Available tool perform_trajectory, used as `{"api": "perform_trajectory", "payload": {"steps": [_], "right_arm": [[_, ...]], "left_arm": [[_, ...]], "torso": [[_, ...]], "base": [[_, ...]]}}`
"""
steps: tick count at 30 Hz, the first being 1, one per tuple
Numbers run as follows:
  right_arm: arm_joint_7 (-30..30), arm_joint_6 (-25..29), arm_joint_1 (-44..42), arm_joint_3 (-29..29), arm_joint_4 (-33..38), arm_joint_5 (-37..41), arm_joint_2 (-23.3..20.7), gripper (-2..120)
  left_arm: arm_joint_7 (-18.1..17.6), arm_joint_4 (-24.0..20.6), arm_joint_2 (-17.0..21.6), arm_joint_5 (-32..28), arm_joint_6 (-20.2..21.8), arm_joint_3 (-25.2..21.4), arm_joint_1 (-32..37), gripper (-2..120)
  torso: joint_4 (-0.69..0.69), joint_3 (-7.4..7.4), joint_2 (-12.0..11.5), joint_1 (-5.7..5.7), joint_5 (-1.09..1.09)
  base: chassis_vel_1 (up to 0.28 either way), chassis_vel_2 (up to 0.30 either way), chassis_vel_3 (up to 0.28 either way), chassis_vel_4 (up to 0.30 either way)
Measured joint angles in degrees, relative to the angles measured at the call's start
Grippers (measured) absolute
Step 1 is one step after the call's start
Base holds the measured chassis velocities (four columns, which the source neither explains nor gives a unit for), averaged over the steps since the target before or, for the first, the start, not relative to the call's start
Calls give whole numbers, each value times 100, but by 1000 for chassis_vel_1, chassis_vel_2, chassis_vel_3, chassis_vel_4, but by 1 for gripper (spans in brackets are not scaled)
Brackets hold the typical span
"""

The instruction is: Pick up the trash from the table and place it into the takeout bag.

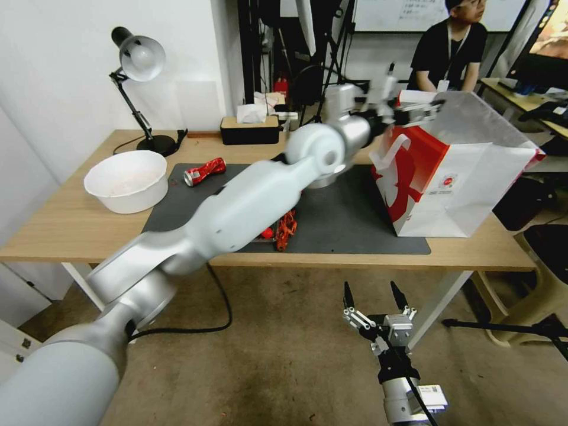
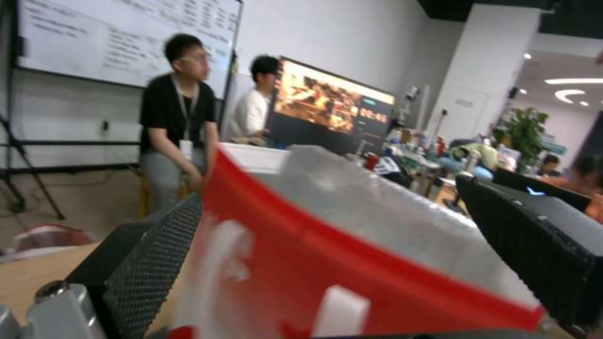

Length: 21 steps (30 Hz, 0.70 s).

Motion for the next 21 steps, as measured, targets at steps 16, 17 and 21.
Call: {"api": "perform_trajectory", "payload": {"steps": [16,17,21], "right_arm": [[-18,21,-82,-36,134,13,-134,100],[-18,21,-82,-36,134,13,-134,100],[-21,23,-52,-52,133,20,-171,100]], "left_arm": [[374,-1743,1641,2468,-525,-2073,3256,100],[374,-1743,1641,2468,-525,-2073,3256,100],[383,-2008,1706,3015,-747,-2755,4102,100]], "torso": [[-2,-1,1,0,0],[-2,-1,1,0,0],[0,-1,1,-1,1]], "base": [[0,0,0,0],[0,0,0,0],[0,0,0,0]]}}
